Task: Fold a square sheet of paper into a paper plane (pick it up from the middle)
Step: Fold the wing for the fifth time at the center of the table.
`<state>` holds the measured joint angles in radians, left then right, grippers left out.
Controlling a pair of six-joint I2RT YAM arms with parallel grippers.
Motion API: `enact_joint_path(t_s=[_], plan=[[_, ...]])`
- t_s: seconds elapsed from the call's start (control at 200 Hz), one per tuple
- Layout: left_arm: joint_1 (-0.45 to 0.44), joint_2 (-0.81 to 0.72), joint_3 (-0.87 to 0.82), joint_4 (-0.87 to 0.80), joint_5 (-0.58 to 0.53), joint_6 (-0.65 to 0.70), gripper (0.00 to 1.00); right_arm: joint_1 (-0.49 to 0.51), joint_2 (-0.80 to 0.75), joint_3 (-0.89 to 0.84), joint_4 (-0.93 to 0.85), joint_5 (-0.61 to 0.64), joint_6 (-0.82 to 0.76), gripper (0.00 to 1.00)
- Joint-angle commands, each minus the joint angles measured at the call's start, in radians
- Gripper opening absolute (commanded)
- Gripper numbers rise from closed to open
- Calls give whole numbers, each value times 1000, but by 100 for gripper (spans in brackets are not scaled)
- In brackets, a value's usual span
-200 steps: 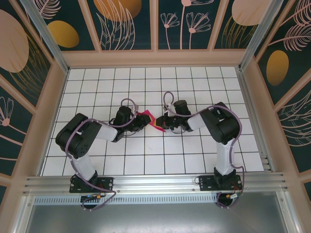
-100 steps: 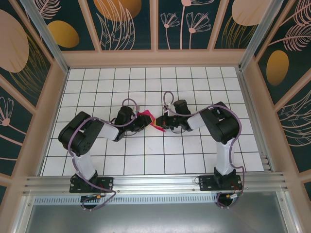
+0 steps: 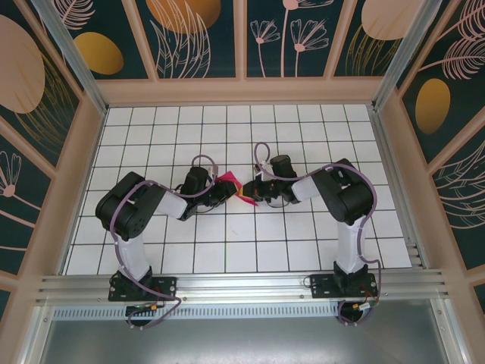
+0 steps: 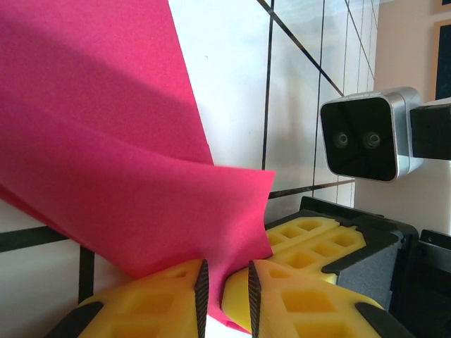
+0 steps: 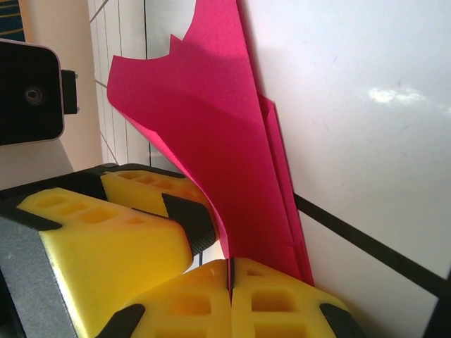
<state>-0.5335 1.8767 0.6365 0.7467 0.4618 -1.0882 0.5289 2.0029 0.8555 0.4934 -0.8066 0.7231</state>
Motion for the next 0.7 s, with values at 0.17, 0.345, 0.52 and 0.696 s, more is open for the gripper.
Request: enact_joint_path(t_s=[0.17, 0.345, 0.52, 0.696], plan=[[-6, 26, 63, -176, -84, 21, 23, -5, -36, 26, -167, 30, -124, 17], [-6, 28, 71, -206, -94, 17, 23, -7, -67, 38, -231, 49, -174, 18], [-6, 35, 81, -227, -95, 20, 23, -7, -100, 46, -309, 79, -251, 20], [-6, 42, 97, -253, -95, 27, 23, -6, -133, 52, -366, 112, -333, 22]])
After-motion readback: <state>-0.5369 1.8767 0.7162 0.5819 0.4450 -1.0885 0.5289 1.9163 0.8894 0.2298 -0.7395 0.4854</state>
